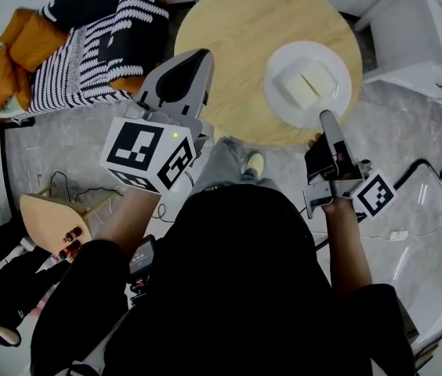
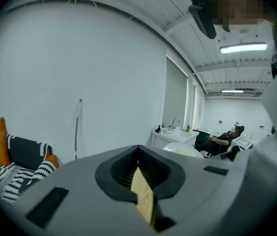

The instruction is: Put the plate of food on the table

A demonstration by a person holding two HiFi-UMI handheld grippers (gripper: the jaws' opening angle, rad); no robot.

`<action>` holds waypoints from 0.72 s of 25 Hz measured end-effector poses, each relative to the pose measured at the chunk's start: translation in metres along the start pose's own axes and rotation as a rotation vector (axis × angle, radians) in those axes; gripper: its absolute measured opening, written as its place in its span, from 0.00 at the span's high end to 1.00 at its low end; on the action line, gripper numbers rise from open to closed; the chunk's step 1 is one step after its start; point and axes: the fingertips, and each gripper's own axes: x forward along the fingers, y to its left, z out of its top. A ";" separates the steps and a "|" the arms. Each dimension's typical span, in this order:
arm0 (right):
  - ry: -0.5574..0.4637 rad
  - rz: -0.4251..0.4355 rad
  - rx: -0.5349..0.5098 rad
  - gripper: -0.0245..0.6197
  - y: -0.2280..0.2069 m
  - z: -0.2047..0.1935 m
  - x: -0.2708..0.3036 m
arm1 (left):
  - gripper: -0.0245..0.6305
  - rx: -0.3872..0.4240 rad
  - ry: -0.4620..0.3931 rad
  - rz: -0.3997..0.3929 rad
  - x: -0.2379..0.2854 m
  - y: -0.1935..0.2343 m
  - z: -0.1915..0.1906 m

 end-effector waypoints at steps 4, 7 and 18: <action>-0.001 -0.025 -0.001 0.93 -0.005 0.000 -0.002 | 0.96 0.002 0.015 -0.015 0.004 0.000 -0.001; 0.001 -0.034 0.001 0.93 -0.007 0.000 -0.002 | 0.96 0.006 0.028 -0.027 0.006 -0.002 -0.002; -0.010 -0.071 0.017 0.93 -0.021 -0.001 -0.005 | 0.96 -0.013 0.069 -0.053 0.016 -0.007 -0.018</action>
